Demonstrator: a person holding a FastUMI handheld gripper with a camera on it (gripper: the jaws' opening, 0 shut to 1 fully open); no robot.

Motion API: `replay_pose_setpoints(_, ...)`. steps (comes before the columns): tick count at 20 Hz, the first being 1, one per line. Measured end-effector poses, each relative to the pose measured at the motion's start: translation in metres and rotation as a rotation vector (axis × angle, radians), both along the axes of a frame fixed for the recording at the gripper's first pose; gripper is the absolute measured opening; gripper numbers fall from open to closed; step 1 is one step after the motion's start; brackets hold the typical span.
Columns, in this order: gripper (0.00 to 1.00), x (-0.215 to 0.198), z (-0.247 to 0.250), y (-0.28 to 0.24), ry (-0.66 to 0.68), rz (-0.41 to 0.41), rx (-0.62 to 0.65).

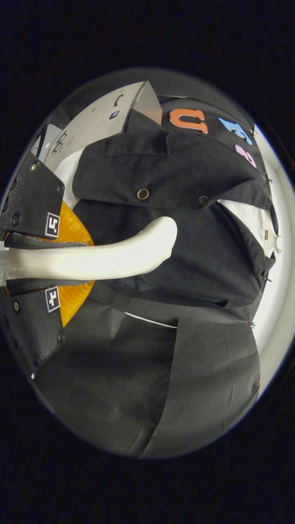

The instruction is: Iron the clothes twice with a garment steamer, once on the left side and once on the right side.

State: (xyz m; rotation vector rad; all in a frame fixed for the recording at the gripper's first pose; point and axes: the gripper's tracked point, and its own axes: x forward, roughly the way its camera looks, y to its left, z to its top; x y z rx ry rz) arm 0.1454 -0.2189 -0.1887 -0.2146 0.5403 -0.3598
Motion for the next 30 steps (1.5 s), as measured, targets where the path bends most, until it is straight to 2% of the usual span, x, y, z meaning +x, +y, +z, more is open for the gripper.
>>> replay_pose_setpoints(13,0.31,-0.037,-0.091,0.006,0.187,-0.05,0.013)
replay_pose_setpoints(23,0.31,-0.08,-0.152,0.011,0.31,-0.131,0.046)
replay_pose_setpoints(30,0.3,-0.119,-0.115,0.032,0.269,-0.178,0.091)
